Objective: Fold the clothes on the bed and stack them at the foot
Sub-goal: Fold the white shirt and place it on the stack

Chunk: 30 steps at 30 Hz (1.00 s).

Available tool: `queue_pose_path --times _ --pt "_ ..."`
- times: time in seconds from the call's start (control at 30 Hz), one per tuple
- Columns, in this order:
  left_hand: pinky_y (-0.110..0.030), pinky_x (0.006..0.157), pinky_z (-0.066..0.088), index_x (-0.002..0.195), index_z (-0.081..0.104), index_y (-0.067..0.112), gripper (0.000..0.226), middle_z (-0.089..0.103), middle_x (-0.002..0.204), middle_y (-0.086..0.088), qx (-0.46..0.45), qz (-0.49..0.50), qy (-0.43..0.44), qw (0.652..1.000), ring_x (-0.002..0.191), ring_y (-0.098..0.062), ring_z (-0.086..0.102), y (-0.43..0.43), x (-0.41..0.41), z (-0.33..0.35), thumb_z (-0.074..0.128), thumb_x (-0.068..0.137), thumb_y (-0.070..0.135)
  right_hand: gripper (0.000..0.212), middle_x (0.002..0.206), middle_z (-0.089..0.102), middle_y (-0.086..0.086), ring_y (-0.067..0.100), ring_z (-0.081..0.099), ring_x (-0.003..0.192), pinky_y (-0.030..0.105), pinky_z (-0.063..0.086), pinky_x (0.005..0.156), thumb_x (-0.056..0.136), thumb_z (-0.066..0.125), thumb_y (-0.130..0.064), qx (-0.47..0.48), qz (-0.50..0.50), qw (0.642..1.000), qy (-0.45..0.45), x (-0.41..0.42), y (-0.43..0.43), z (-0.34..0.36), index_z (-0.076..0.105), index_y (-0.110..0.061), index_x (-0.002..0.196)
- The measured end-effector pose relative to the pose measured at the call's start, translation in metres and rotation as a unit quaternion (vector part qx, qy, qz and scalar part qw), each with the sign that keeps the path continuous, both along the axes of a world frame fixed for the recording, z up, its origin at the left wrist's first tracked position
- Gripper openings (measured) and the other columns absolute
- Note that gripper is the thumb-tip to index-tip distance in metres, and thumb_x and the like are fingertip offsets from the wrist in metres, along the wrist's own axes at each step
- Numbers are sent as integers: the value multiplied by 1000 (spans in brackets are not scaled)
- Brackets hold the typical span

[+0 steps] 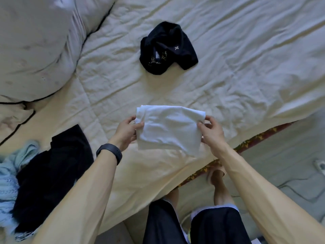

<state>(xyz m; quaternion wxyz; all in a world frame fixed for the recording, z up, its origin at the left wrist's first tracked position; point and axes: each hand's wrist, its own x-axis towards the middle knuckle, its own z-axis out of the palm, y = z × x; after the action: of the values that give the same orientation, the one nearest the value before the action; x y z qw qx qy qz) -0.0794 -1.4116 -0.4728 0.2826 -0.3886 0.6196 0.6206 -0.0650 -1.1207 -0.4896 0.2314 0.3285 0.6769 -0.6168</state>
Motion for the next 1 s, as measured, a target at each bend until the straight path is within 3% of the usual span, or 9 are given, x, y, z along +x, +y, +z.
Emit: queue_pose_path --times 0.2,0.37,0.47,0.57,0.7,0.83,1.0 --pt "-26 70 59 111 71 15 20 77 104 -4 58 -47 144 987 91 -20 73 88 -47 126 66 93 6 15 100 75 -2 19 73 94 54 61 85 98 68 -34 27 -33 987 156 -27 101 141 68 -49 99" --pt "-27 73 58 117 72 12 31 75 110 -8 73 -101 275 953 98 -22 72 204 -89 231 73 87 16 10 95 74 -1 24 74 89 50 63 77 97 69 -38 63 -78 960 263 -38 219 240 69 -43 105" --pt "-27 72 59 112 75 15 24 76 109 -9 74 -123 321 936 97 -23 73 275 -107 274 73 88 18 10 90 73 -3 19 74 80 52 63 72 92 71 -42 74 -110 942 307 -42 289 280 70 -41 102" --pt "-32 80 60 113 75 17 26 75 112 -10 78 -146 338 926 103 -27 72 337 -122 301 75 88 21 13 86 73 -7 14 74 78 46 64 69 90 71 -43 88 -126 931 333 -41 347 309 71 -42 102" --pt "-31 78 61 115 73 17 25 76 109 -9 78 -176 339 921 101 -26 73 400 -141 322 73 90 19 14 90 74 -2 16 74 80 40 61 67 90 71 -41 96 -153 923 340 -42 403 330 71 -41 104" --pt "-37 82 61 115 72 13 24 76 108 -10 63 -215 335 915 100 -26 73 442 -177 331 72 92 19 14 90 74 1 21 73 81 47 62 72 95 72 -29 98 -186 921 328 -57 437 328 71 -33 108" --pt "-44 83 58 114 69 13 22 77 104 -9 41 -234 327 915 93 -26 74 482 -232 326 72 92 15 21 94 72 4 23 73 87 45 63 75 96 71 -24 82 -236 920 301 -92 459 314 68 -23 117"
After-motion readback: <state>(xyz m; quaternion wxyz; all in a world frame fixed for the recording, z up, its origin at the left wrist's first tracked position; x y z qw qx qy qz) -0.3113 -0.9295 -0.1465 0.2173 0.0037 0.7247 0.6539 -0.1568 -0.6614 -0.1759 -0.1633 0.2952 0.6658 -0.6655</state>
